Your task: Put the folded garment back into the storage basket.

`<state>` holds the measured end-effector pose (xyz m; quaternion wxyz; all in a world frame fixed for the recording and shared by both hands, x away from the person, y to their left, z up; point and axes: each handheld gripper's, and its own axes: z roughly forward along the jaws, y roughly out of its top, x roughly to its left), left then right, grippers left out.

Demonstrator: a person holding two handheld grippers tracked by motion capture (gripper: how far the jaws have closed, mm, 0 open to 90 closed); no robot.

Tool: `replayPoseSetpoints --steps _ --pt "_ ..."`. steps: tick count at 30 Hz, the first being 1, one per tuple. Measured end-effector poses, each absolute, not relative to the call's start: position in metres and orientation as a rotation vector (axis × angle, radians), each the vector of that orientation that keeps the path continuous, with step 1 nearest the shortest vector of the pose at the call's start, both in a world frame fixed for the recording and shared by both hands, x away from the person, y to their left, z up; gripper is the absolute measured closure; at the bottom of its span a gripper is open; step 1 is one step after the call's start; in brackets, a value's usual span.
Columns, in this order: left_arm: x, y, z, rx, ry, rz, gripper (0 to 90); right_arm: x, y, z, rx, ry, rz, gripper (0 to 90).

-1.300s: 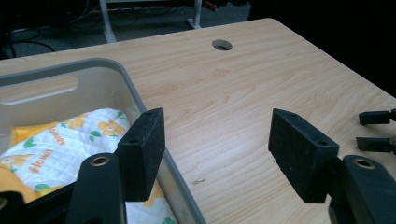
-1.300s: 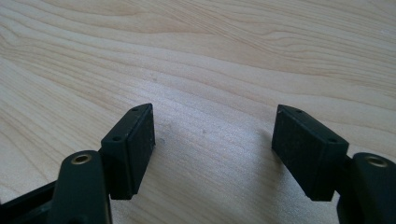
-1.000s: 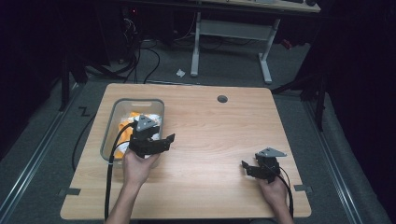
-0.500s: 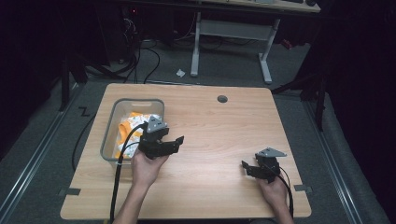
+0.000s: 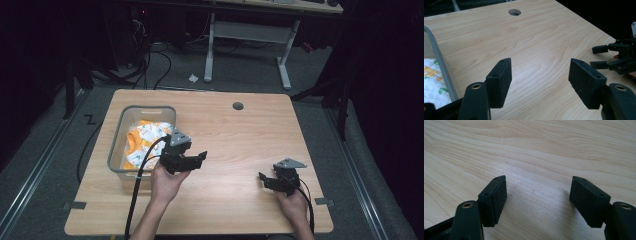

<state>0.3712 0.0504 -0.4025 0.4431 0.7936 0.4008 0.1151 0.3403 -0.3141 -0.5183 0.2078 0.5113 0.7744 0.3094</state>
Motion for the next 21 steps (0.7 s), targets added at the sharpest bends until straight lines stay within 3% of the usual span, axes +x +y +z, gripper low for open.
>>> replayPoseSetpoints --steps 21 --pt "0.369 0.029 -0.415 1.986 0.960 0.266 35.9 0.340 -0.314 -0.518 1.423 2.156 0.861 30.3"
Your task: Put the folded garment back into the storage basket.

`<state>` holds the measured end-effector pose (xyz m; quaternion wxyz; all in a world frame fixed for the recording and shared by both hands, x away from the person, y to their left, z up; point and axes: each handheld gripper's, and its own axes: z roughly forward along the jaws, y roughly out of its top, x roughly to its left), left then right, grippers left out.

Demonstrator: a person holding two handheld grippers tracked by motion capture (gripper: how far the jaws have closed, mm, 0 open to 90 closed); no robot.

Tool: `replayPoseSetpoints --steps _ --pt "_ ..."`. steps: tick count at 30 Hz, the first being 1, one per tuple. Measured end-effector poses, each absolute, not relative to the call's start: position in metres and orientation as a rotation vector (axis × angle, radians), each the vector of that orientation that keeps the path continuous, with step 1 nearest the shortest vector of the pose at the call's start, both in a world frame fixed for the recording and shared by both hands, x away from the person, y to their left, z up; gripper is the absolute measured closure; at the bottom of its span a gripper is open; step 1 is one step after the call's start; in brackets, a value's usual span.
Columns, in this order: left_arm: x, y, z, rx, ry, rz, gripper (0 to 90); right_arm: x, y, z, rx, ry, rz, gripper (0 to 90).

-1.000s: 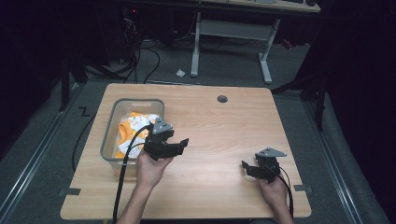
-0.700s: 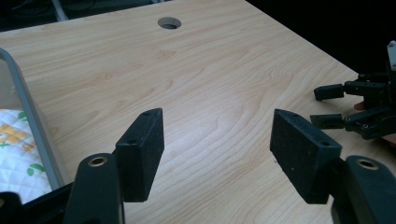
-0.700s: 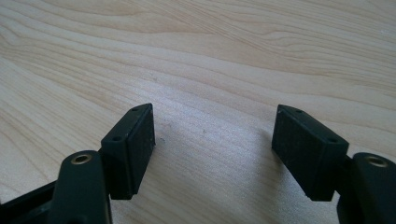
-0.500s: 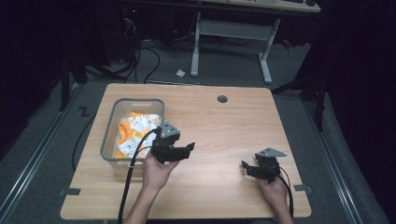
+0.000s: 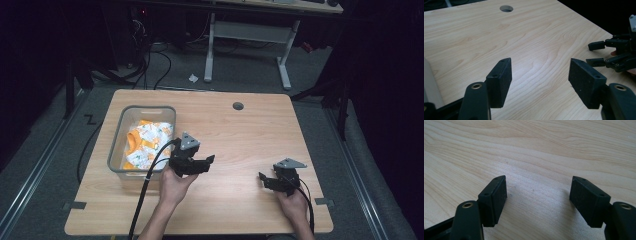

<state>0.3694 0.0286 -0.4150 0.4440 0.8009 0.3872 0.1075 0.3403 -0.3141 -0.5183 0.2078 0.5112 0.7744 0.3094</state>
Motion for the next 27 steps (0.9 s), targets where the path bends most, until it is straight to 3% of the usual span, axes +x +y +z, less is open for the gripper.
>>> replayPoseSetpoints --steps 27 --pt "0.359 0.012 -0.450 1.978 0.929 0.281 38.3 0.340 -0.314 -0.518 1.424 2.157 0.861 30.3"
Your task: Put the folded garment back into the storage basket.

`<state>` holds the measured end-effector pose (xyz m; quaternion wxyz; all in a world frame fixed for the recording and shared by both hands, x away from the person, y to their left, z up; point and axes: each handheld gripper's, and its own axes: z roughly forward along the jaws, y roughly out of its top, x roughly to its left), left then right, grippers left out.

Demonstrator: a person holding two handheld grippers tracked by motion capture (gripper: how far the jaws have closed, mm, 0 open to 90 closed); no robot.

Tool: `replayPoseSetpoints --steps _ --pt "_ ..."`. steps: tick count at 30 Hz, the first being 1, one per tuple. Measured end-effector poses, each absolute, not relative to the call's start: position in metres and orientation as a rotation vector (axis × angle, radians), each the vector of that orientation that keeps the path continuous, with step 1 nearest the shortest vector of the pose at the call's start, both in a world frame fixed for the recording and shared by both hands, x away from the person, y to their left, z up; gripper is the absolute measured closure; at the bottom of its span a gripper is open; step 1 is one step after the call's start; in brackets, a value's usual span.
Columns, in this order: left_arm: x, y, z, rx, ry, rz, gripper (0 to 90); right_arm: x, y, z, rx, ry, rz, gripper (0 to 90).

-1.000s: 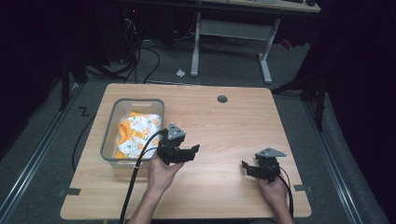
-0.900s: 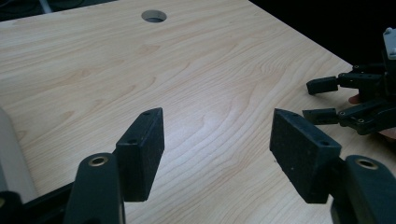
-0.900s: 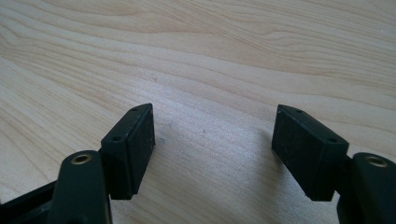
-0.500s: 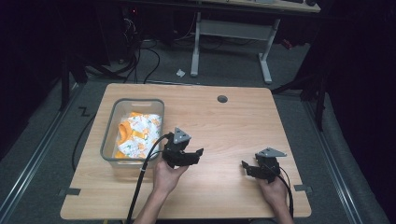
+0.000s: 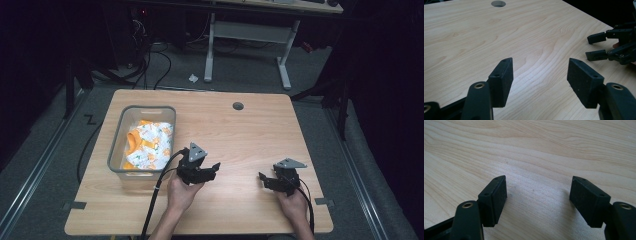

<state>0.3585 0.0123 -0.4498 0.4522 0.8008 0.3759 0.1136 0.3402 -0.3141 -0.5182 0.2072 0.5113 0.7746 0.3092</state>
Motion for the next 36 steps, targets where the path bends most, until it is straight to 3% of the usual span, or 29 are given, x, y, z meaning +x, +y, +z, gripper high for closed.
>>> replayPoseSetpoints --steps 36 --pt "0.355 -0.005 -0.502 2.101 0.976 0.254 38.5 0.340 -0.314 -0.518 1.424 2.157 0.860 30.3"
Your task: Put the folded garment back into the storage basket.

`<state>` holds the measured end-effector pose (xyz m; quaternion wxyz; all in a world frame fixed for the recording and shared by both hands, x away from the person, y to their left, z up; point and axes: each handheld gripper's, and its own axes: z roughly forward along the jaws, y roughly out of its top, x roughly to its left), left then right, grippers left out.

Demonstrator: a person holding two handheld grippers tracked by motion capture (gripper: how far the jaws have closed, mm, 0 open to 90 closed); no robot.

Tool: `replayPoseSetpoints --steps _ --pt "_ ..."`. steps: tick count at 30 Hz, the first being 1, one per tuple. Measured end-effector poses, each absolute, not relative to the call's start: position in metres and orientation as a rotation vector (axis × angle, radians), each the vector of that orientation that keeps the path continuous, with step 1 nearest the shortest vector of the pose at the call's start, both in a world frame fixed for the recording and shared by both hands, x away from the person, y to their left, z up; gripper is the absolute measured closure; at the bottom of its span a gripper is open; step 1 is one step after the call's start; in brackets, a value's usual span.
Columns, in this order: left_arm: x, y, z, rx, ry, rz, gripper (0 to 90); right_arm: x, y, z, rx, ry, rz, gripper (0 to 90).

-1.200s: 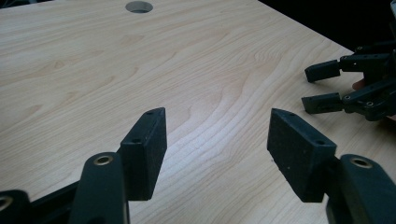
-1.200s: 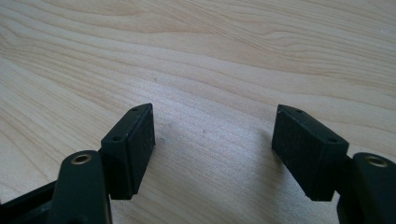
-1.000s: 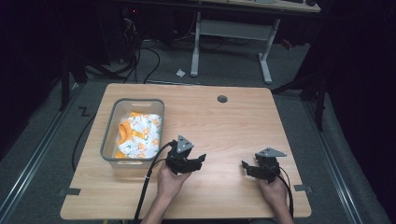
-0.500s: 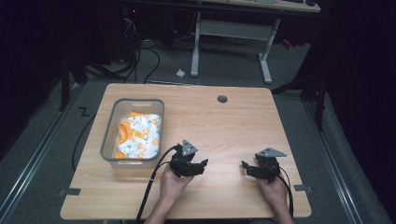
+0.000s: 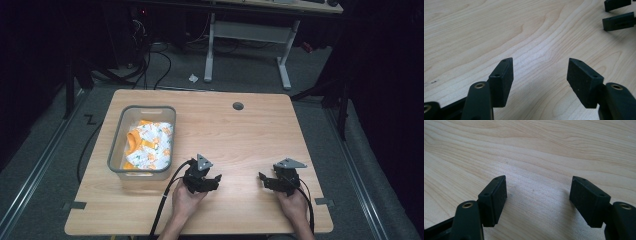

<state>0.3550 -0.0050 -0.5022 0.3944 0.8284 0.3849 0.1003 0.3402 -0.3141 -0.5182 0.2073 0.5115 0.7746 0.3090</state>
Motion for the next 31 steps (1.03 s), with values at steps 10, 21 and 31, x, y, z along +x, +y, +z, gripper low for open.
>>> replayPoseSetpoints --steps 10,21,31 --pt "0.356 -0.005 -0.515 2.123 1.008 0.278 38.6 0.340 -0.314 -0.518 1.424 2.157 0.860 30.3" --pt "0.354 -0.007 -0.523 2.132 0.984 0.372 37.4 0.340 -0.314 -0.518 1.424 2.157 0.860 30.3" --pt "0.354 -0.007 -0.524 2.135 0.989 0.371 33.7 0.340 -0.314 -0.518 1.425 2.157 0.860 30.3"
